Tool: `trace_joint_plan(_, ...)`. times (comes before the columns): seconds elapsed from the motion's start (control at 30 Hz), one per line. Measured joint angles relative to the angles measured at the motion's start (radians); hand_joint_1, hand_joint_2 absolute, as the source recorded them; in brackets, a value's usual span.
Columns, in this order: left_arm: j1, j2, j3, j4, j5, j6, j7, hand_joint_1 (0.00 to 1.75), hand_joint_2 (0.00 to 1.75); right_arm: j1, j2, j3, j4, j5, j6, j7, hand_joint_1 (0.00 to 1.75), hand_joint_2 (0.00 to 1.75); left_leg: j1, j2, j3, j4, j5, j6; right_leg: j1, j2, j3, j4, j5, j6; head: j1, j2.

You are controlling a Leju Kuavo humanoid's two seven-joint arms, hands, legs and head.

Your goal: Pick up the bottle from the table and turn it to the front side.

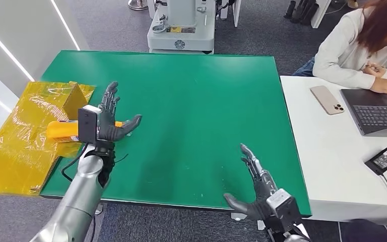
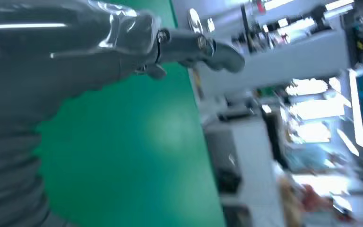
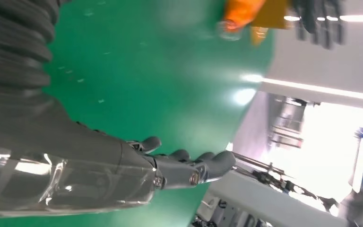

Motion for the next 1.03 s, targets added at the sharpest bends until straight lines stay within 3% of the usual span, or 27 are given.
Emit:
trace_joint_plan(0.13,0.133,-0.027,-0.118,-0.210,0.154,0.045,0.031,0.00,1.75,0.033,0.061,-0.017,-0.070,-0.089,-0.047,-0.024,0.00,1.75,0.000,0.000,0.000,0.000,-0.002,-0.001,0.000,0.000,0.000,0.000,-0.001,0.000,0.000,0.000)
trace_joint_plan(0.3,0.216,-0.028,-0.206,-0.324,0.209,0.069,0.039,0.00,1.75,0.071,0.102,-0.025,-0.131,-0.098,-0.088,-0.024,0.00,1.75,0.000,0.000,0.000,-0.001,-0.003,-0.001,0.000,0.000,0.000,0.000,-0.002,0.000,0.000,0.000)
trace_joint_plan(0.63,0.318,-0.025,-0.221,-0.385,0.173,0.069,0.039,0.00,1.75,0.175,0.146,-0.098,-0.211,-0.117,-0.128,-0.033,0.00,1.75,0.000,0.000,0.000,-0.001,-0.003,-0.001,0.000,0.000,0.000,0.000,-0.003,0.000,0.000,0.000)
trace_joint_plan(1.03,0.367,-0.018,-0.213,-0.416,0.133,0.071,0.029,0.00,1.75,0.187,0.206,-0.148,-0.264,-0.076,-0.087,-0.019,0.00,1.75,0.000,0.000,0.001,-0.001,-0.003,0.000,0.000,0.000,0.001,0.000,-0.003,0.000,0.000,0.000)
